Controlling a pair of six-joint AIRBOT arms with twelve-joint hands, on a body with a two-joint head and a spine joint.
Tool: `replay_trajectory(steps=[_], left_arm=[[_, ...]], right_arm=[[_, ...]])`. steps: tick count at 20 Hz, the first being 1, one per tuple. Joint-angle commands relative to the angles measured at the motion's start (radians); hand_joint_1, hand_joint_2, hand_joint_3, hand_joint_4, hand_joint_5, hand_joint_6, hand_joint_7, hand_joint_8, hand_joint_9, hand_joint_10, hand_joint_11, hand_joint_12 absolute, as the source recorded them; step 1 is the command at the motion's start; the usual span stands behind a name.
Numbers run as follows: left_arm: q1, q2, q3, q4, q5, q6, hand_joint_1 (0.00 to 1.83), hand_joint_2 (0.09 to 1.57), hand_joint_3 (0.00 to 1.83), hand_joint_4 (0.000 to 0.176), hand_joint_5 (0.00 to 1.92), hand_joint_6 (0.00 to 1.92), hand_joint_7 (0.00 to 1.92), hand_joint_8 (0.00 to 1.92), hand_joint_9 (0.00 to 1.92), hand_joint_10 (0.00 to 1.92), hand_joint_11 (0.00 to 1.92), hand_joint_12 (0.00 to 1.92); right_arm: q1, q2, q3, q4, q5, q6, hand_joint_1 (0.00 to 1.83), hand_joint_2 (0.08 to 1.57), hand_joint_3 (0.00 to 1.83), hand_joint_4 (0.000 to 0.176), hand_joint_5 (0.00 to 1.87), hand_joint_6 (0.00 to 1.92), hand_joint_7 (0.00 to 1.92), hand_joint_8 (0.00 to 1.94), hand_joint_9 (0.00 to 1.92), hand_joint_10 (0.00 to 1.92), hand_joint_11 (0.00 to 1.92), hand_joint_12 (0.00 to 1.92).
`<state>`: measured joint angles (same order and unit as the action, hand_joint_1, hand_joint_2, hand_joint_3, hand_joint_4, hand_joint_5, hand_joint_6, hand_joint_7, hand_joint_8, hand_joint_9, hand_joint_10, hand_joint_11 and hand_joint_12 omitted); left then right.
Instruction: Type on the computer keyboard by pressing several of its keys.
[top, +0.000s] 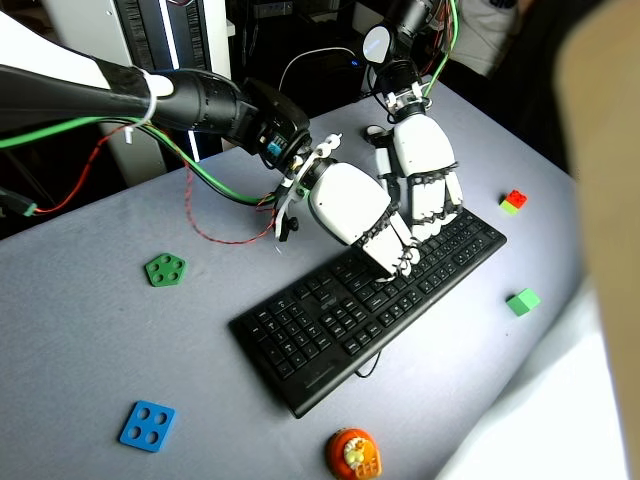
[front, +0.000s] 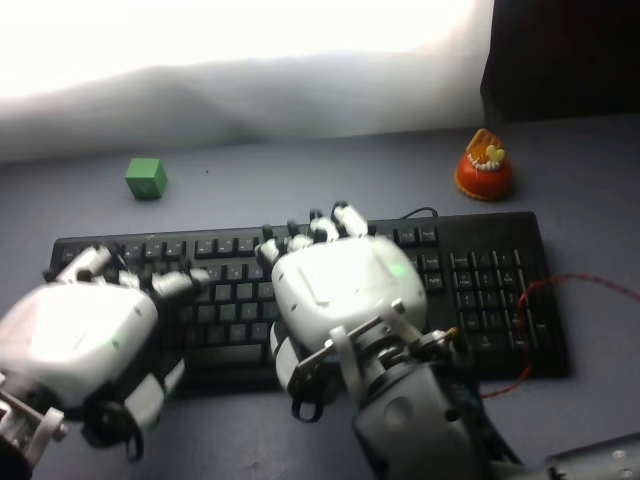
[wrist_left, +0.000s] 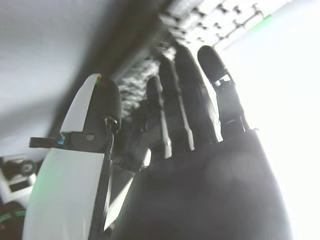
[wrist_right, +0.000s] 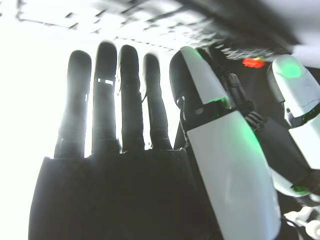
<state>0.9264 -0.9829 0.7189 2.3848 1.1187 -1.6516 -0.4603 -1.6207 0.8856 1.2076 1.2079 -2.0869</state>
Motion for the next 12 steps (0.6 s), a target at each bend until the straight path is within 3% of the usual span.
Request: replay_trajectory(steps=[1, 4, 7, 12], left_arm=[[-0.009, -0.007, 0.004, 0.060, 0.153, -0.003, 0.90, 1.39, 0.00, 0.009, 0.38, 0.01, 0.49, 0.00, 0.48, 0.03, 0.00, 1.17], [-0.007, -0.031, 0.016, 0.062, 0.176, -0.007, 0.84, 1.36, 0.00, 0.024, 0.36, 0.00, 0.50, 0.00, 0.49, 0.02, 0.00, 1.17], [0.004, -0.060, 0.031, 0.065, 0.195, -0.007, 0.77, 1.36, 0.00, 0.019, 0.34, 0.00, 0.48, 0.00, 0.48, 0.01, 0.00, 1.16], [-0.008, -0.113, 0.080, 0.095, 0.208, -0.001, 0.42, 1.36, 0.01, 0.013, 0.34, 0.01, 0.48, 0.01, 0.49, 0.01, 0.00, 1.18]], right_arm=[[0.013, 0.013, -0.018, -0.093, 0.048, -0.001, 0.91, 1.30, 0.00, 0.000, 0.37, 0.16, 0.42, 0.00, 0.14, 0.77, 0.00, 1.54], [0.026, 0.087, -0.093, -0.075, 0.023, -0.002, 0.76, 1.32, 0.00, 0.000, 0.27, 0.12, 0.35, 0.00, 0.10, 0.75, 0.00, 1.49], [0.032, 0.161, -0.159, -0.074, -0.005, -0.009, 0.67, 1.31, 0.00, 0.000, 0.25, 0.10, 0.34, 0.00, 0.12, 0.72, 0.00, 1.46], [0.028, 0.255, -0.235, -0.073, -0.026, -0.035, 0.34, 1.33, 0.01, 0.000, 0.23, 0.07, 0.34, 0.00, 0.12, 0.67, 0.00, 1.44]])
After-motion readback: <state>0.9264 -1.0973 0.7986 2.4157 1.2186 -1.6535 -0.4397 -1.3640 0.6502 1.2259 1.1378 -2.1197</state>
